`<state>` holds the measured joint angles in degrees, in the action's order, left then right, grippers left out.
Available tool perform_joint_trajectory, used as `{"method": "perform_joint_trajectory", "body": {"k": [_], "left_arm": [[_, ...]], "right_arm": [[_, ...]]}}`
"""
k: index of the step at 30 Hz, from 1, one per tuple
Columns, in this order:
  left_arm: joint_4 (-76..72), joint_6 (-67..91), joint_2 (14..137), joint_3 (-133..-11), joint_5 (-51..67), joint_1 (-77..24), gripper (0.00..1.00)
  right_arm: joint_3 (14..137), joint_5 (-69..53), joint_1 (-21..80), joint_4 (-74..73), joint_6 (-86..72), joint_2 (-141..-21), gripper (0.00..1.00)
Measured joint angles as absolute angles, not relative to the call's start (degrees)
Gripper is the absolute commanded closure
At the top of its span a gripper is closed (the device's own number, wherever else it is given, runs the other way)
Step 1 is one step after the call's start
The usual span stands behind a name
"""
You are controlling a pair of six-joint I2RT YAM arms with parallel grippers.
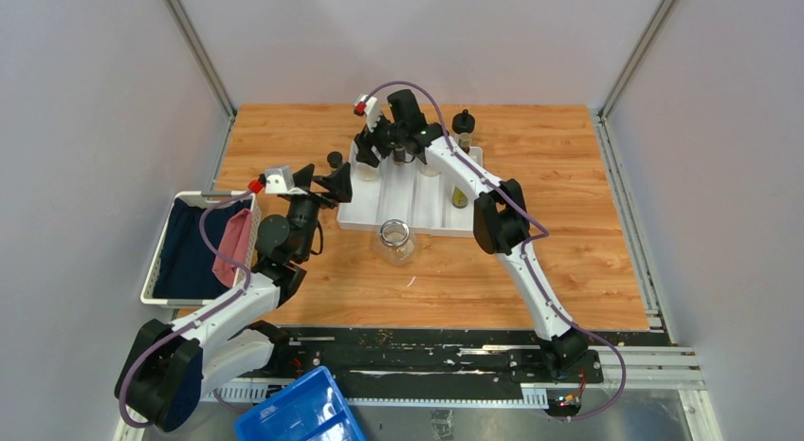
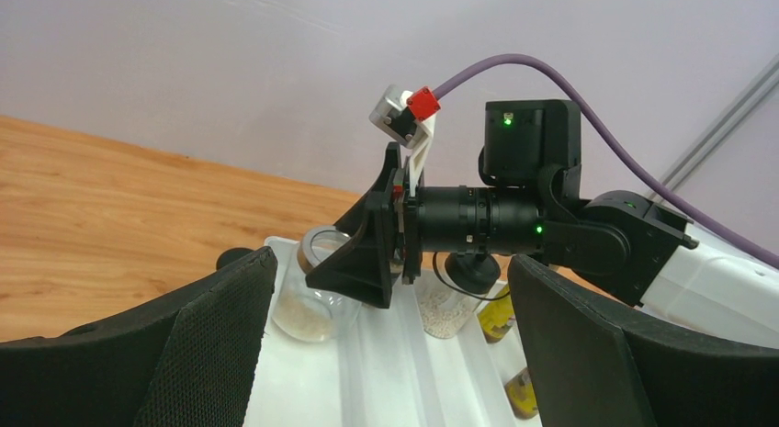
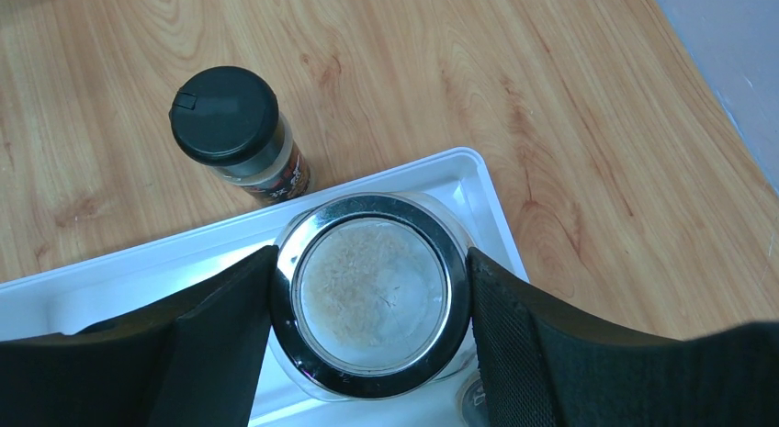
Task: Organize the condiment bottles
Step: Move the bottle to the storage box.
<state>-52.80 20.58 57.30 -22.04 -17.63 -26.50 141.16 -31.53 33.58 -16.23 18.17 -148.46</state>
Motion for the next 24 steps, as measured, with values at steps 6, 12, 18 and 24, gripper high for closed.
{"method": "perform_joint_trajectory", "body": {"k": [6,12,18,24], "left_arm": [[-52.82,21.1,57.28,-22.04,-17.56,-26.5,0.01],[-52.82,21.47,57.28,-22.04,-17.52,-26.5,0.01],[-52.82,21.52,57.25,-22.06,-17.19,-26.5,0.01],[-52.8,21.56,57.25,-22.06,-17.1,-26.5,0.01]], "right_arm": [[141.16,-31.57,33.58,-16.21,18.17,-148.44,0.25],[141.16,-31.55,33.63,-16.27,18.2,-148.31,0.25],[141.16,-31.57,33.87,-16.25,18.22,-147.65,0.22],[141.16,-31.57,34.35,-15.9,18.55,-145.18,0.16]]}}
